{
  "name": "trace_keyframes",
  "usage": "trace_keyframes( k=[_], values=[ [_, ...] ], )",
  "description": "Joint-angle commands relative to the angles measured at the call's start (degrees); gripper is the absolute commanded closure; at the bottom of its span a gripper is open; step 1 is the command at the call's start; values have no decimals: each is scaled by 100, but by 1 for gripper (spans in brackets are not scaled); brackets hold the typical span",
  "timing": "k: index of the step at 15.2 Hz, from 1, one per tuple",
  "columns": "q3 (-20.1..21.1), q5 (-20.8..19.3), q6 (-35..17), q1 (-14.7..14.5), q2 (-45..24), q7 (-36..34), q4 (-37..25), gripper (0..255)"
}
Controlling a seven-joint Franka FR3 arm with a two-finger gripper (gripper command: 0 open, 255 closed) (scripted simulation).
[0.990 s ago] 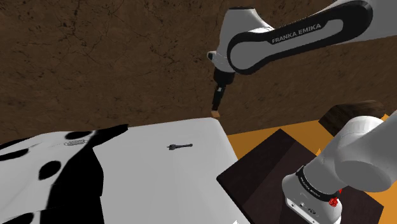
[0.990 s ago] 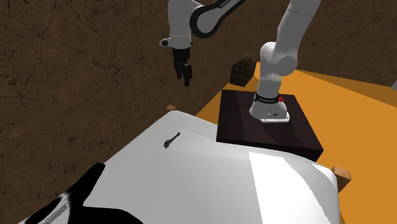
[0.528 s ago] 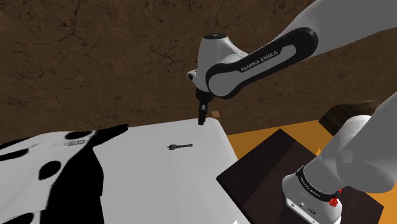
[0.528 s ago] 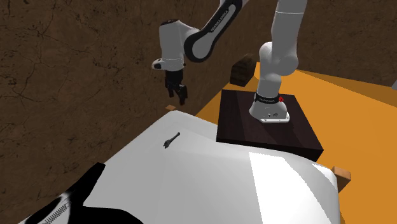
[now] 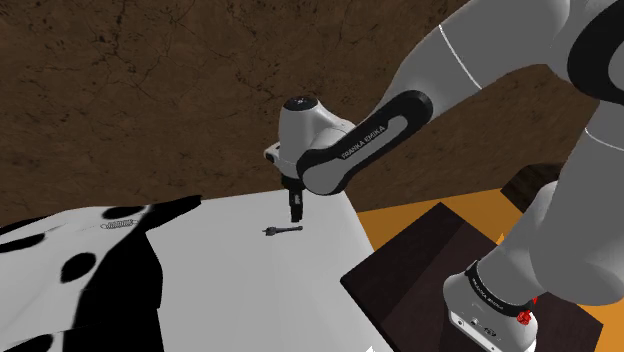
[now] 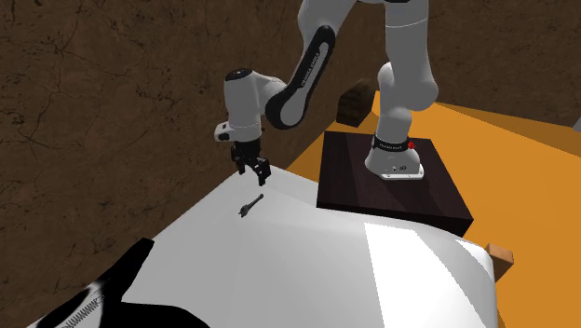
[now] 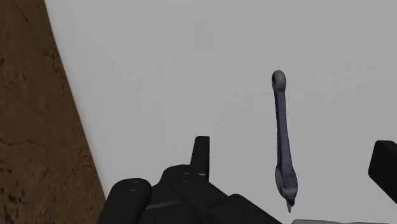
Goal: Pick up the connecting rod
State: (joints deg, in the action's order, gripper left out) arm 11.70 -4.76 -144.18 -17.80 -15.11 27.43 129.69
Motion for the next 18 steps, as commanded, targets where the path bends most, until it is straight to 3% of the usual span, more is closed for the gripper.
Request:
trace_keyframes(
  k=[1, 4, 14, 15, 18],
  values=[
    [18, -230, -170, -148, -400, -17, -210, 0],
    [-4, -558, -387, -379, -971, -9, -527, 0],
    [-163, -743, -815, -498, -1503, -143, -627, 0],
    [-162, -741, -809, -496, -1503, -140, -634, 255],
    [-159, -739, -802, -499, -1498, -143, -634, 255]
  ],
)
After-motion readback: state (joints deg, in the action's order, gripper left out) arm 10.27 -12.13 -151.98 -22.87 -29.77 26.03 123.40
